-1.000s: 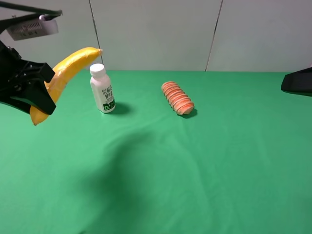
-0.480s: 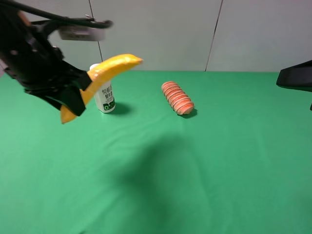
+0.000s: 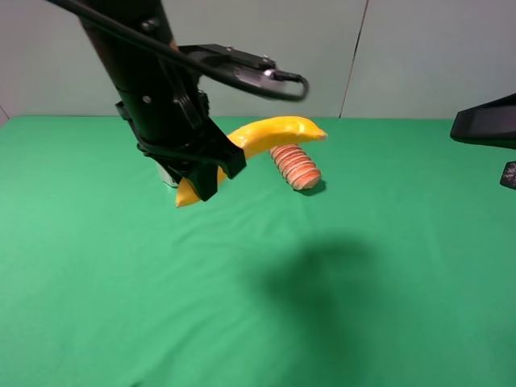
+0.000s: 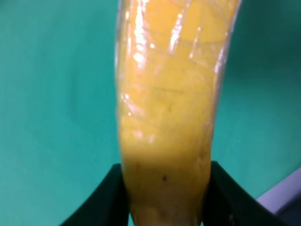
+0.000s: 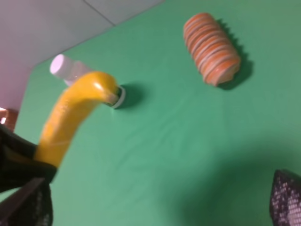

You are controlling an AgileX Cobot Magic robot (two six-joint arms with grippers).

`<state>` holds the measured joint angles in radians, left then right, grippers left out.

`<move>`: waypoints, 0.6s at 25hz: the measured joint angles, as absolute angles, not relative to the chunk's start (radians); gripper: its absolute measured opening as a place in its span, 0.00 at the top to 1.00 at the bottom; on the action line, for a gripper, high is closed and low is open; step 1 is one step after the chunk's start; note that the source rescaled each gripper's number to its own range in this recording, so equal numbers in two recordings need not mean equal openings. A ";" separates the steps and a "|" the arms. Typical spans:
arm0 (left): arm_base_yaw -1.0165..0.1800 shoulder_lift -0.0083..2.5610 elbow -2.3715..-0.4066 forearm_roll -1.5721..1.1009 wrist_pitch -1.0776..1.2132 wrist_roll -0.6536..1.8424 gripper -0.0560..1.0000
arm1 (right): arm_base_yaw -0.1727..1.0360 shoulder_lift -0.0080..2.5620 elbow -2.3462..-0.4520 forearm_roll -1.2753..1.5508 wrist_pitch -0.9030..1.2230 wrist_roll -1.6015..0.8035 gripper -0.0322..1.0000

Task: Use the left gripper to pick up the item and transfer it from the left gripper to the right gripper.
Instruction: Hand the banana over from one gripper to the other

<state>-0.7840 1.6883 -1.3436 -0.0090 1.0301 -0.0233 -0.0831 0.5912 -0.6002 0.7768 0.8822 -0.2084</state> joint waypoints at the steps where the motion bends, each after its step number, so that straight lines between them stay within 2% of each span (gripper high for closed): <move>1: -0.798 1.694 -1.353 0.000 1.032 -0.023 0.95 | -0.083 0.599 -0.600 0.784 0.882 -0.211 0.00; 15: -0.904 1.708 -1.378 0.032 1.005 0.038 0.95 | -0.083 0.813 -0.600 1.024 0.883 -0.461 0.00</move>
<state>-0.9045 1.7080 -1.3778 0.0320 1.0054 0.0377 -0.0831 0.8134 -0.6002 1.0242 0.8832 -0.4608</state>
